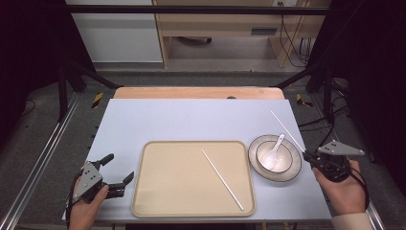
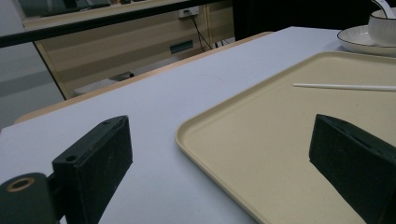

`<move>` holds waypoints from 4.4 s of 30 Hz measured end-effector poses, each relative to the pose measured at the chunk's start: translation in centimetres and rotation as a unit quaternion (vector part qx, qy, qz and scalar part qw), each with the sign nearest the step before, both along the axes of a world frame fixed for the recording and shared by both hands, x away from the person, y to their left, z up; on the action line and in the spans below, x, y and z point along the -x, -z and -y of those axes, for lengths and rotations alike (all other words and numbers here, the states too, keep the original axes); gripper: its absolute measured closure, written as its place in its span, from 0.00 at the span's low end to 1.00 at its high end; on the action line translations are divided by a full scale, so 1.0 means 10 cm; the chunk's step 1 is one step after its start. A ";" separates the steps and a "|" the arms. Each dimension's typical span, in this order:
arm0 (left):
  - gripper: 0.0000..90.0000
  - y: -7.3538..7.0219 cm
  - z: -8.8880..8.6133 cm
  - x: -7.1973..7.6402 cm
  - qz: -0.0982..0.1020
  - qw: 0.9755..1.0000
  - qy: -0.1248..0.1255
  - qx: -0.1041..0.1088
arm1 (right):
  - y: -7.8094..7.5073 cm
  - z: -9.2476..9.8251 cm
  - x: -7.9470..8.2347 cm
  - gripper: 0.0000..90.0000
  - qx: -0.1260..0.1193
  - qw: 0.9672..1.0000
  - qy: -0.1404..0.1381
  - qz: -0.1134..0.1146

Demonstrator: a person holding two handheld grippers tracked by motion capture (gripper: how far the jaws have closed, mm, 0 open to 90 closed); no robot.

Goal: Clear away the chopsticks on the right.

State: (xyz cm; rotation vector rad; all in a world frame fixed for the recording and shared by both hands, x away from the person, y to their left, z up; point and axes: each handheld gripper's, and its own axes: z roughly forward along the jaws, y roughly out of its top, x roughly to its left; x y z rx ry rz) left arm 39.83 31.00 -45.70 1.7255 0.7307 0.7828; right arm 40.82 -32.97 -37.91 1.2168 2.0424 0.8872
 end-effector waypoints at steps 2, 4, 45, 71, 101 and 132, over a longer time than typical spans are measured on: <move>0.06 -0.01 0.01 0.00 0.001 1.000 0.002 -0.003 | -0.06 -0.24 0.12 0.94 -0.005 1.000 -0.028 0.010; 0.06 -0.01 0.02 0.01 0.002 1.000 0.004 -0.003 | -0.03 -0.52 0.20 0.94 -0.010 0.999 -0.047 0.002; 0.08 -0.05 0.12 0.03 -0.021 0.999 0.033 0.008 | 0.85 -1.67 0.18 0.76 -0.063 0.988 -0.108 -0.091; 0.41 -0.19 0.95 -0.06 -0.101 0.989 0.104 -0.018 | 0.61 -1.43 0.20 0.14 -0.021 0.990 -0.124 0.060; 0.99 0.09 2.09 -0.69 -0.215 0.960 0.135 -0.122 | 0.51 -0.73 0.30 0.10 -0.087 0.981 -0.025 0.173; 0.99 0.15 2.53 -1.06 -0.225 0.950 0.133 -0.173 | 0.59 -0.76 0.24 0.13 -0.082 0.984 -0.028 0.157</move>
